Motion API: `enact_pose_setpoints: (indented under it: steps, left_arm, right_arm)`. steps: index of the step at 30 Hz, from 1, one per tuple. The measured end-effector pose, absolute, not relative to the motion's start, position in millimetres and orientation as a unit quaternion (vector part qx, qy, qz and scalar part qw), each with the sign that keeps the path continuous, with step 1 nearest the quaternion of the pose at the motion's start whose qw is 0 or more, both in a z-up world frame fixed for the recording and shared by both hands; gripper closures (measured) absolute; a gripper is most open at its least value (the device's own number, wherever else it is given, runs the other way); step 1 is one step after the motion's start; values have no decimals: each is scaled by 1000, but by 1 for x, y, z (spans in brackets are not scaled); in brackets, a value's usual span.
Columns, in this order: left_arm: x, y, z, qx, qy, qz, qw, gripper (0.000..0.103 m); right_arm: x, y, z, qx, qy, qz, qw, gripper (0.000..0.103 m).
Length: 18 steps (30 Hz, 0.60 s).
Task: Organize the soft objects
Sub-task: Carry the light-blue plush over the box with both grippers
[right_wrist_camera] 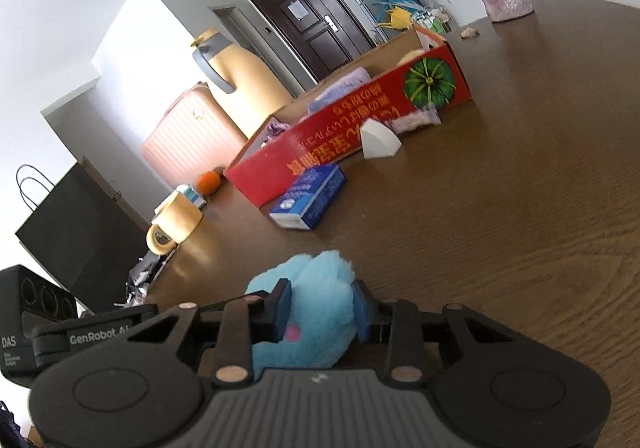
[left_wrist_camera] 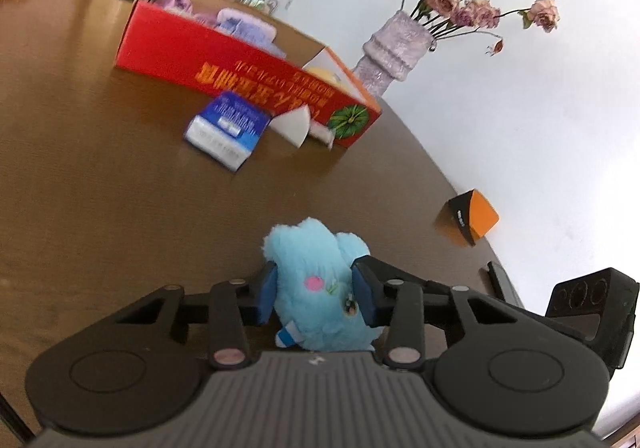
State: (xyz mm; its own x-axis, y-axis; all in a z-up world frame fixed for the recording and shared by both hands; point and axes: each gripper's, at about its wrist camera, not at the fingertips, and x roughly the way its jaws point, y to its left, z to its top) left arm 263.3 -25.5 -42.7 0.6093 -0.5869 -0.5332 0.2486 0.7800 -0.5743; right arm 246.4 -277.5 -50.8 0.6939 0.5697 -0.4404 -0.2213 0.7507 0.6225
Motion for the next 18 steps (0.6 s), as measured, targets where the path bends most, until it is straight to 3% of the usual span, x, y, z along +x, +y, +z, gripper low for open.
enact_pose_setpoints:
  steps: [8,14,18]
  left_arm:
    - [339,-39,24,-198,309,-265,892,65]
    - [461,-61,76,-179,292,-270,900,66]
    - [531,-76,71,-171,304,-257,901,66]
  right_arm:
    - [295,-294,-2,275,271,237,892,72]
    - [399,-306,58,254,230,227,912,72]
    - [480,-313,78,228,239,206,921,72]
